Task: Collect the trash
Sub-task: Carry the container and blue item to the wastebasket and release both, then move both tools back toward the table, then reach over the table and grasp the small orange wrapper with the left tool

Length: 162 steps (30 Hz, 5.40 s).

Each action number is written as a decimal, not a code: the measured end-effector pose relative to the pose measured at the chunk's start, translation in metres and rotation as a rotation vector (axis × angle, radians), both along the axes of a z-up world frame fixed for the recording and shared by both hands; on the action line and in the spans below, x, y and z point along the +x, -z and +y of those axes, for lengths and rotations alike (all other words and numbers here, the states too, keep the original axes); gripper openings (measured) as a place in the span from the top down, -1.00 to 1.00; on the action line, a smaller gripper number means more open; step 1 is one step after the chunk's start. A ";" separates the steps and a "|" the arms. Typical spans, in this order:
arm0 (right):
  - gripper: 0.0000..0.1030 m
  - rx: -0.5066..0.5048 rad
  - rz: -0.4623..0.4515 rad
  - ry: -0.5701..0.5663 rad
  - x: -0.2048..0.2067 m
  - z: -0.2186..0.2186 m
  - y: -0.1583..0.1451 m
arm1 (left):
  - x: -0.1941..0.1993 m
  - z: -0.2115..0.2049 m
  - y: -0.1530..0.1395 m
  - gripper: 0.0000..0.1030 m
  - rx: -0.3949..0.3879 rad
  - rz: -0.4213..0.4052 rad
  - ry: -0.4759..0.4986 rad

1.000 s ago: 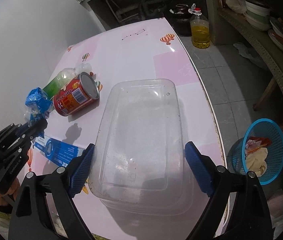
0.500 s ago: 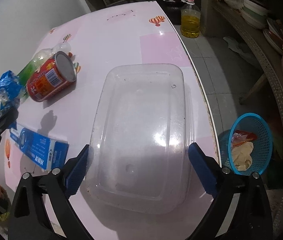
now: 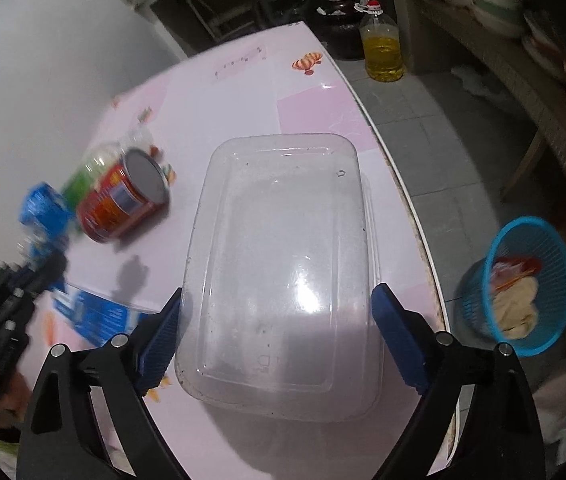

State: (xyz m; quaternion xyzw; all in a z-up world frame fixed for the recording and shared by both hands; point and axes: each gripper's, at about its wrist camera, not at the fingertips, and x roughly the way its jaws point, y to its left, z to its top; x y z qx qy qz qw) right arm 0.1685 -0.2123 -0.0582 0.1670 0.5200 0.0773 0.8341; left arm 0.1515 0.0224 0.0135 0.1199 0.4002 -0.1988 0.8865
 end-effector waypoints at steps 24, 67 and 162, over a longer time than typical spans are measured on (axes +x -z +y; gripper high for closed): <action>-0.69 0.340 -0.109 0.572 -0.132 -0.237 0.015 | 0.024 -0.203 0.005 0.75 -0.084 0.200 0.393; -0.73 -0.022 0.217 0.752 -0.039 -0.354 0.241 | 0.068 -0.260 0.037 -0.06 -0.193 0.537 0.382; -0.73 0.094 -0.162 -0.205 0.021 0.026 -0.005 | 0.128 0.232 0.026 0.36 -0.065 0.201 -0.585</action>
